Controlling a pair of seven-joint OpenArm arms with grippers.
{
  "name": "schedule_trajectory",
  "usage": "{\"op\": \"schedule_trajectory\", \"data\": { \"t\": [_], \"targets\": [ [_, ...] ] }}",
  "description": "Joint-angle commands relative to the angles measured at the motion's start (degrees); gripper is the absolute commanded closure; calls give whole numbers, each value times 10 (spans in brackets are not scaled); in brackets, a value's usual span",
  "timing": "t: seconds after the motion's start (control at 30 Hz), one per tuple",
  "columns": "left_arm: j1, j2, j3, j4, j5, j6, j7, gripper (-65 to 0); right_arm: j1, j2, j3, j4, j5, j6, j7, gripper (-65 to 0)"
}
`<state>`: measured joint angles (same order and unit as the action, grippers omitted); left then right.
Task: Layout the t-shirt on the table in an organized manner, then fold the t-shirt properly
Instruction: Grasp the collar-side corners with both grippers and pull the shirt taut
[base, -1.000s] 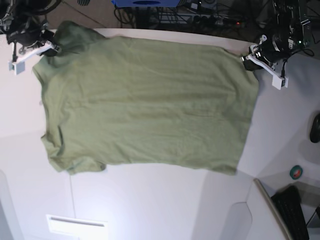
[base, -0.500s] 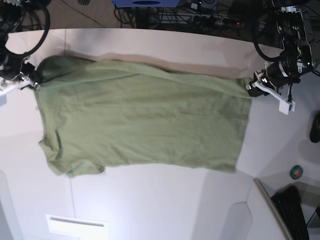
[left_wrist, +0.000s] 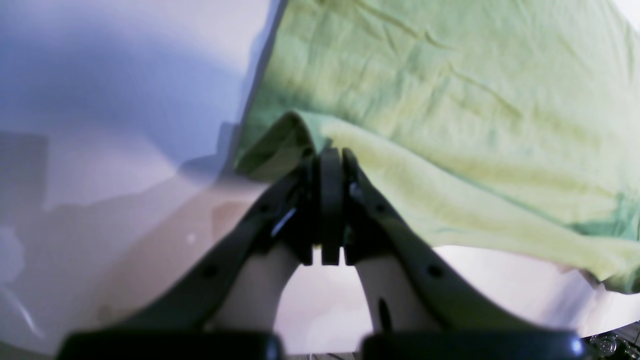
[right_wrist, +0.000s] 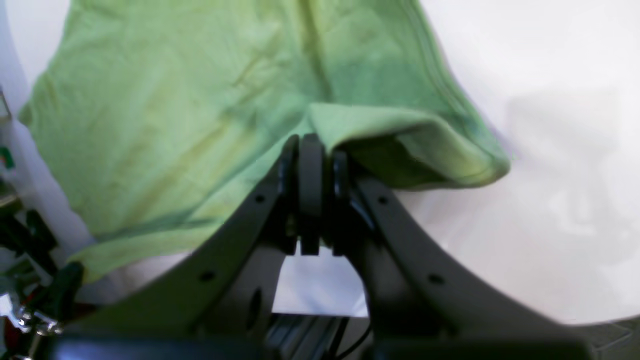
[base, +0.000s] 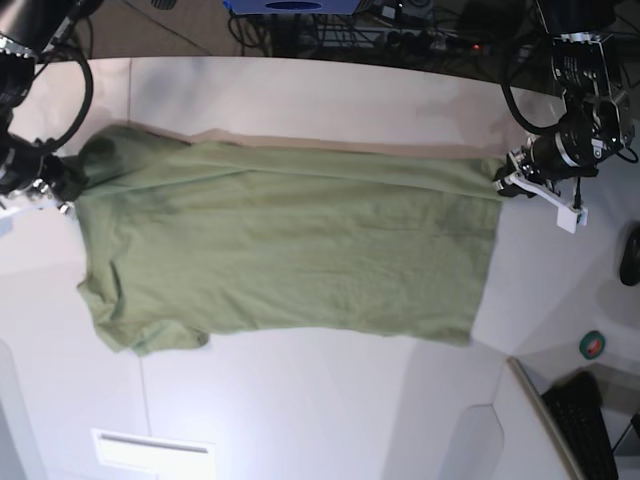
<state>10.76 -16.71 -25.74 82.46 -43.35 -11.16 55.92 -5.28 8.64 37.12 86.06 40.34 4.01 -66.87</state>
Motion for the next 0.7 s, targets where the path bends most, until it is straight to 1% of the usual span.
{"op": "schedule_trajectory", "data": {
  "t": [0.0, 0.1, 0.2, 0.3, 0.37, 0.43, 0.53, 0.67],
  "targets": [
    [-5, -9, -5, 8, -6, -3, -9, 0, 13, 15, 3, -3, 7, 0, 13, 0],
    [-6, -9, -6, 8, -5, -3, -10, 0, 24, 24, 2, -36, 7, 0, 40, 0],
    [-16, -8, -2, 3, -5, -2, -10, 0, 40, 33, 2, -69, 7, 0, 49, 0],
    [-28, -8, -2, -33, -5, -2, -10, 0, 50, 34, 2, -88, 7, 2, 59, 0],
    [-39, -8, -2, -49, -5, -2, -10, 0, 56, 34, -22, -92, 7, 2, 61, 0],
    [-42, -8, -2, -55, -5, -2, -11, 0, 59, 35, -53, -92, 7, 0, 79, 0],
    [-42, -8, -2, -53, -5, -2, -11, 0, 61, 35, -73, -96, 7, -2, 107, 0],
    [-42, -8, -6, -56, 0, -2, -12, 0, 68, 35, -76, -130, 7, -26, 123, 0]
  ]
}}
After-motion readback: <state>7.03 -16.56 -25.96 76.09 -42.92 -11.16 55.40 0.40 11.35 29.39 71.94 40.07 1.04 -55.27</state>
